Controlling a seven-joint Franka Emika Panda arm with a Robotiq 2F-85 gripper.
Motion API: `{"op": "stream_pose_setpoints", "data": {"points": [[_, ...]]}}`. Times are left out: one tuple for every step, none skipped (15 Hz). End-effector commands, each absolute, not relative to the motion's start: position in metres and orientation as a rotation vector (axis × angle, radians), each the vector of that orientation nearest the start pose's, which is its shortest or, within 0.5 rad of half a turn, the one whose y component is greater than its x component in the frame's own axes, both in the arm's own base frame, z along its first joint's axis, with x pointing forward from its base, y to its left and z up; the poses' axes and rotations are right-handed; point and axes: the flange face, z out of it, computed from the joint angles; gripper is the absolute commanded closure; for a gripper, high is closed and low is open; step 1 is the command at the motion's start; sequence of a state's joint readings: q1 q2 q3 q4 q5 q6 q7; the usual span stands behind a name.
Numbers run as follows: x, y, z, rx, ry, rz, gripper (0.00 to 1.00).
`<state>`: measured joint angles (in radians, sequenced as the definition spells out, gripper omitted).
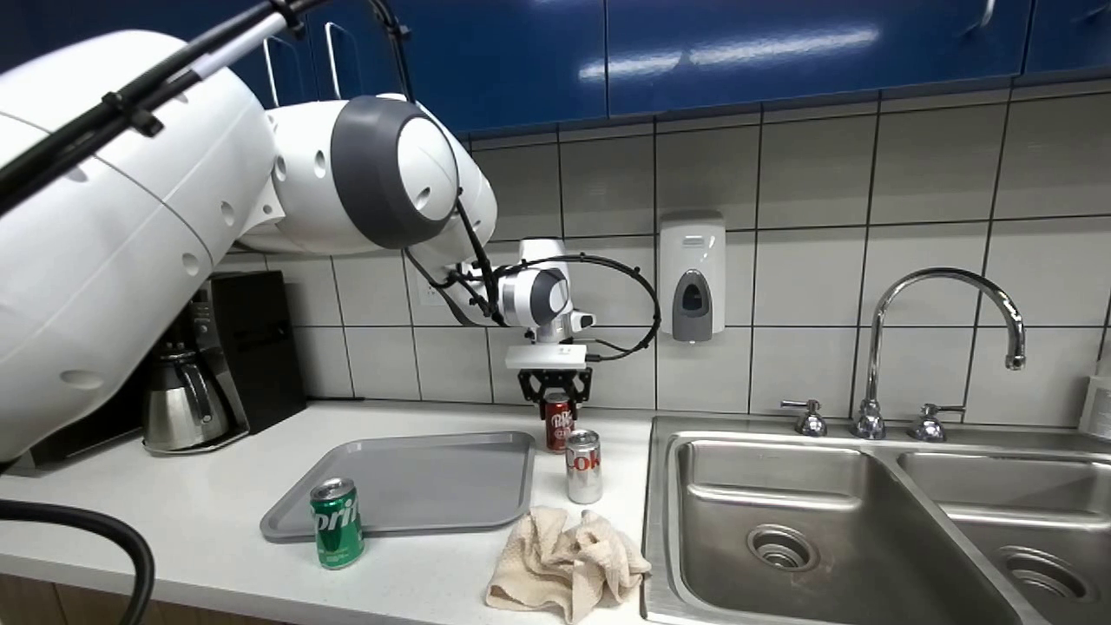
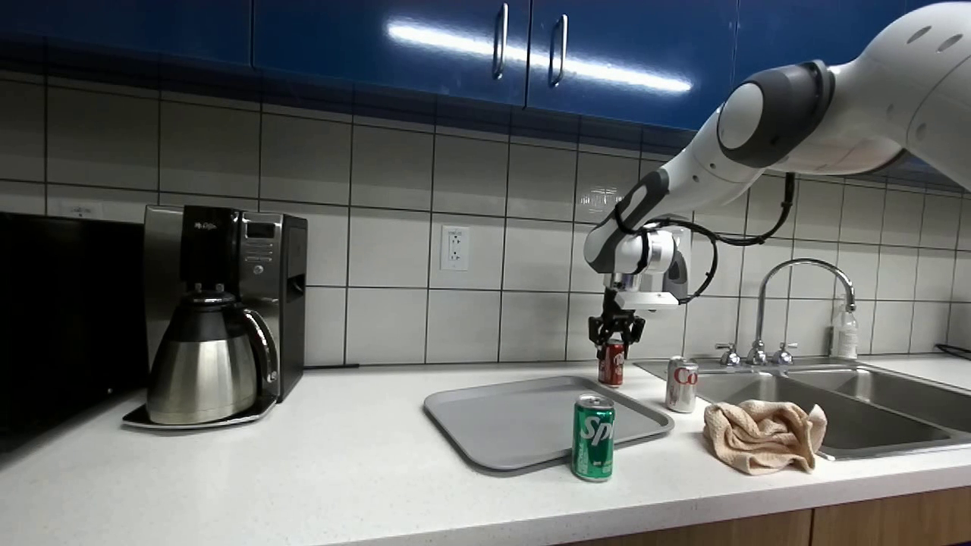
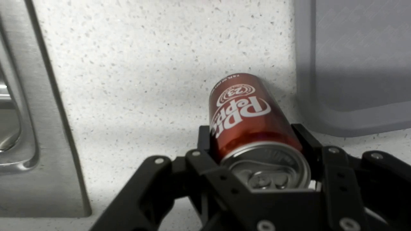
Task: Remove the cans from the tray.
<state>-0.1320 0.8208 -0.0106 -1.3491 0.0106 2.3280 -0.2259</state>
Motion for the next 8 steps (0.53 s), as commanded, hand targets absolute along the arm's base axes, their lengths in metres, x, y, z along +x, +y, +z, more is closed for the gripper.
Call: {"op": "stream_pose_setpoints", "data": {"points": [[0.753, -0.1059, 0.2561, -3.177, -0.108, -0.217, 0.12], [0.7527, -0.1058, 0.2558, -3.177, -0.11, -0.212, 0.11], [0.7527, -0.1057, 0.2562, -3.178, -0.109, -0.21, 0.06], [0.7529, -0.1056, 0.2574, -3.178, -0.11, -0.21, 0.01], [0.7534, -0.1056, 0.2587, -3.177, -0.109, -0.212, 0.0], [0.7535, -0.1057, 0.2603, -3.177, -0.109, -0.215, 0.0], [0.7535, -0.1058, 0.262, -3.175, -0.11, -0.221, 0.0], [0.7531, -0.1058, 0.2641, -3.173, -0.111, -0.229, 0.0]]}}
